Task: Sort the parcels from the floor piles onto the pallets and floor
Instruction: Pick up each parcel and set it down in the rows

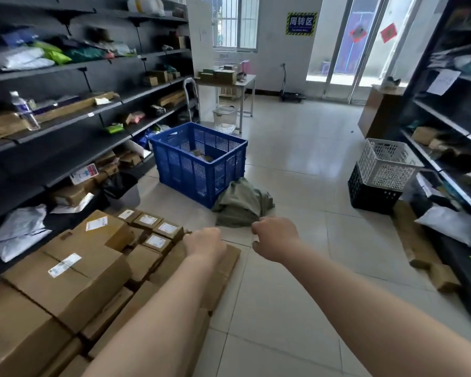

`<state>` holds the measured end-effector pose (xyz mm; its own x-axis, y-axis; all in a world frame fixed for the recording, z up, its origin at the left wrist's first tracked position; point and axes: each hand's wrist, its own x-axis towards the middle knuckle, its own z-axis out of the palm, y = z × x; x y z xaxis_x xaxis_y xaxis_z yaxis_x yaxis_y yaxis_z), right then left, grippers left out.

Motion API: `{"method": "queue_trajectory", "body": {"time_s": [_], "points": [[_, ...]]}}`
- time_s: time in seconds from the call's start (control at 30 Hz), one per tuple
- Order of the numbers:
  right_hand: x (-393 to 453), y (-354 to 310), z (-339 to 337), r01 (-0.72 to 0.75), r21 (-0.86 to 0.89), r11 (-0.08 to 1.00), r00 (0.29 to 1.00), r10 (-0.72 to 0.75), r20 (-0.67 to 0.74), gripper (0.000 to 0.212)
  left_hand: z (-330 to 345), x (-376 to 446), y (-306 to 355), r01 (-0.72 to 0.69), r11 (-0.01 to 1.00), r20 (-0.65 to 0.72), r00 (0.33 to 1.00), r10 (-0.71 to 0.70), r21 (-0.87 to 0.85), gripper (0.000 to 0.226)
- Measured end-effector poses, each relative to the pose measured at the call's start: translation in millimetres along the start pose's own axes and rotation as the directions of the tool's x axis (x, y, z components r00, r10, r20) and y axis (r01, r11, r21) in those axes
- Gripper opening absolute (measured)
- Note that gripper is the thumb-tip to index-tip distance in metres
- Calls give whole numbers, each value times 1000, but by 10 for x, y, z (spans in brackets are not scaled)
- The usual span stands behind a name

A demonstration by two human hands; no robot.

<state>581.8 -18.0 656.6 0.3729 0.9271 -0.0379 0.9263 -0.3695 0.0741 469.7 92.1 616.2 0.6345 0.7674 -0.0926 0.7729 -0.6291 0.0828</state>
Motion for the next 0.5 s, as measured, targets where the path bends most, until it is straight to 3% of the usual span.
{"method": "queue_trajectory", "body": {"time_s": [0.23,0.5], "points": [[1008,1024,267,30,41,999,999,-29,-12,24,69,1147,668,-4,1000,-37,999,6,31,28],[2338,2244,388,205,53,977,979,-204,-19,26,183,2452,1200,210,978,38,977,-210,1,25]]}}
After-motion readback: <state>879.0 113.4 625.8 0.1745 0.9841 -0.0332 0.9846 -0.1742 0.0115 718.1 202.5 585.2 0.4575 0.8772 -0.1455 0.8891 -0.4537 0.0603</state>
